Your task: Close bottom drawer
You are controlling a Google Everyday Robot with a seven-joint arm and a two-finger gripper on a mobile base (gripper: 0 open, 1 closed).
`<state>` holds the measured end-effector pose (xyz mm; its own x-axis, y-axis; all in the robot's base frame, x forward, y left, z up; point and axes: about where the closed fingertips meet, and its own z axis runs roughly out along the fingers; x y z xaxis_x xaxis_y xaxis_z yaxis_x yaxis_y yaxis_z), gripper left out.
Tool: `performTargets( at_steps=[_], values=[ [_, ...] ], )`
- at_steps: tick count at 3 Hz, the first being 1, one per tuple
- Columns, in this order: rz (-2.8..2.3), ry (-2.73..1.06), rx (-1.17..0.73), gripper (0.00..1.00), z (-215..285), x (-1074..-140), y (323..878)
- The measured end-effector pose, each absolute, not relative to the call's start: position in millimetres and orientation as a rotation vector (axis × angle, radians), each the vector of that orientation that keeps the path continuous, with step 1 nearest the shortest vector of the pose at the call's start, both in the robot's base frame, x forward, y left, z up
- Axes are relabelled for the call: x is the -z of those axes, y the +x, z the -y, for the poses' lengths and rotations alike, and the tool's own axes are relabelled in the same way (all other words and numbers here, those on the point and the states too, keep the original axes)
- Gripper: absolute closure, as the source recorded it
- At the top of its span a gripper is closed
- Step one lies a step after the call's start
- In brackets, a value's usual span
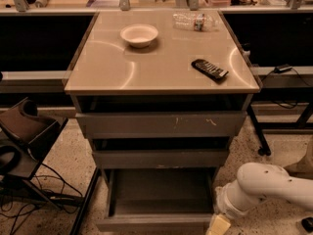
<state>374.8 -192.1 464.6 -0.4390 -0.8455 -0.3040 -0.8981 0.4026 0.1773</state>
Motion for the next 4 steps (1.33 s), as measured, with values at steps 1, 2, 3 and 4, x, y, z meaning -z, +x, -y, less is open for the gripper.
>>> performTargets(
  at_steps=[1,2,3,4],
  values=[
    [-2.510,-1.609,-0.464,0.00,166.8,-412.7,349.0],
    [-2.519,-1.661,-0.444,0.00,150.3,-346.9,330.2],
    [-2.529,-1.523,-0.474,0.00,136.5,-295.9,341.0],
    [-2.543,-1.324,-0.578,0.00,114.9,-248.5,354.3]
  ],
)
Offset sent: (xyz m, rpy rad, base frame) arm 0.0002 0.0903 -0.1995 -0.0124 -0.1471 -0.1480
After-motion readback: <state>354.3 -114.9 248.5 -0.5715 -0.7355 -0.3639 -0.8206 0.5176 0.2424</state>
